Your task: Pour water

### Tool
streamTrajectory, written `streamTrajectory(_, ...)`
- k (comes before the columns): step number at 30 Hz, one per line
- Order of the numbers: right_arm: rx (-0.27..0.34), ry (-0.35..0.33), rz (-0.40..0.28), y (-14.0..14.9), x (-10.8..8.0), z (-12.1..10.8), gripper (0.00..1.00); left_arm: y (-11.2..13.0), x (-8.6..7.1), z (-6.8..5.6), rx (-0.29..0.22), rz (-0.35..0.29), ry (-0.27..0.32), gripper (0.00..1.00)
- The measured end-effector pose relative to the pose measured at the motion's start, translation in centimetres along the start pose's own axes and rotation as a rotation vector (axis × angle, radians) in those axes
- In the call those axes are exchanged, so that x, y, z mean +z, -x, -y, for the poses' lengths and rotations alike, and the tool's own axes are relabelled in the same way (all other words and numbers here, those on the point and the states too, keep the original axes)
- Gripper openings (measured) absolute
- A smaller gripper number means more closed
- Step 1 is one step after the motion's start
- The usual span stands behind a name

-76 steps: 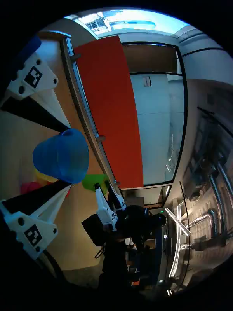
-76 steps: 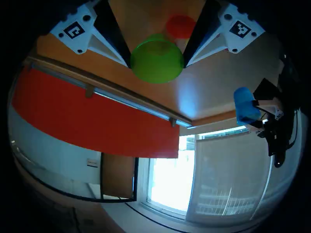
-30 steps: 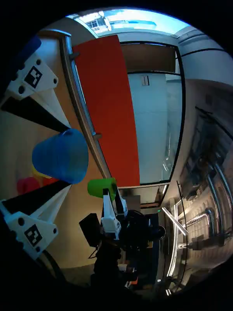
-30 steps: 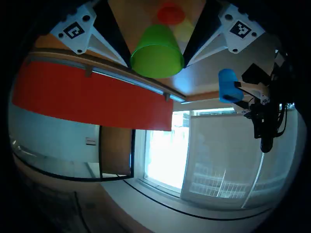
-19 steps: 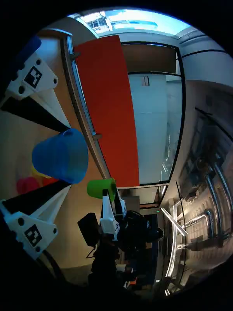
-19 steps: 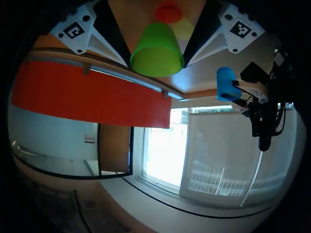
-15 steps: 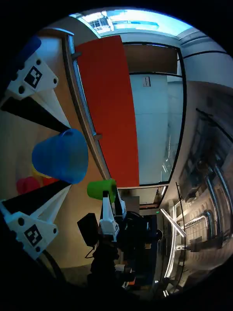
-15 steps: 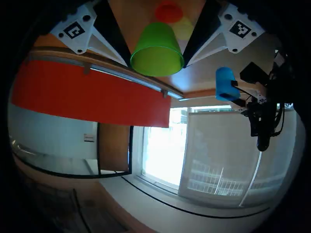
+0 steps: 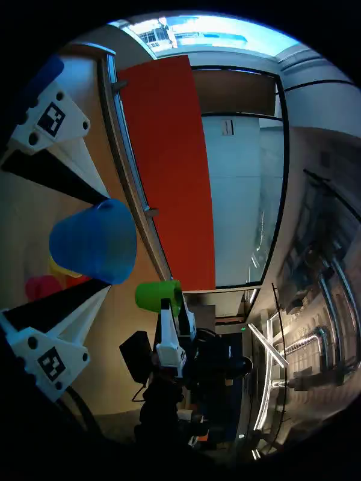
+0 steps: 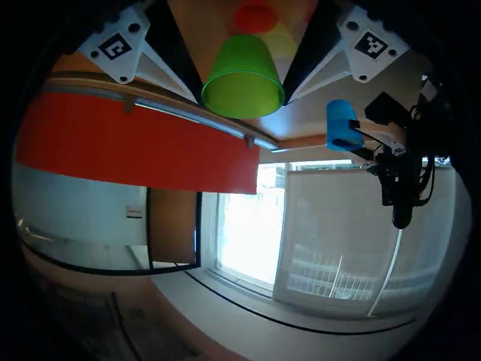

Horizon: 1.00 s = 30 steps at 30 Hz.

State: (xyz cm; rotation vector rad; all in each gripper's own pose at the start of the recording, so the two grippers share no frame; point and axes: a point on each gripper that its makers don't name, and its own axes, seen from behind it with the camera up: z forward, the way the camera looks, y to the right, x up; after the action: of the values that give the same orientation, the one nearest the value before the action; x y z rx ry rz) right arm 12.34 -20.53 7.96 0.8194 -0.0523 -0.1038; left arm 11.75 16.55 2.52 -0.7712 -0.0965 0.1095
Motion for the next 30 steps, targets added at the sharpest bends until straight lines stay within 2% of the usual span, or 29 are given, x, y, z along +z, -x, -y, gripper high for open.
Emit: streamTrajectory(30,0.013,-0.088,0.038,1.4,0.2,3.0,0.94,-1.1,0.1,0.1,0.040,-0.010,-0.001,0.85)
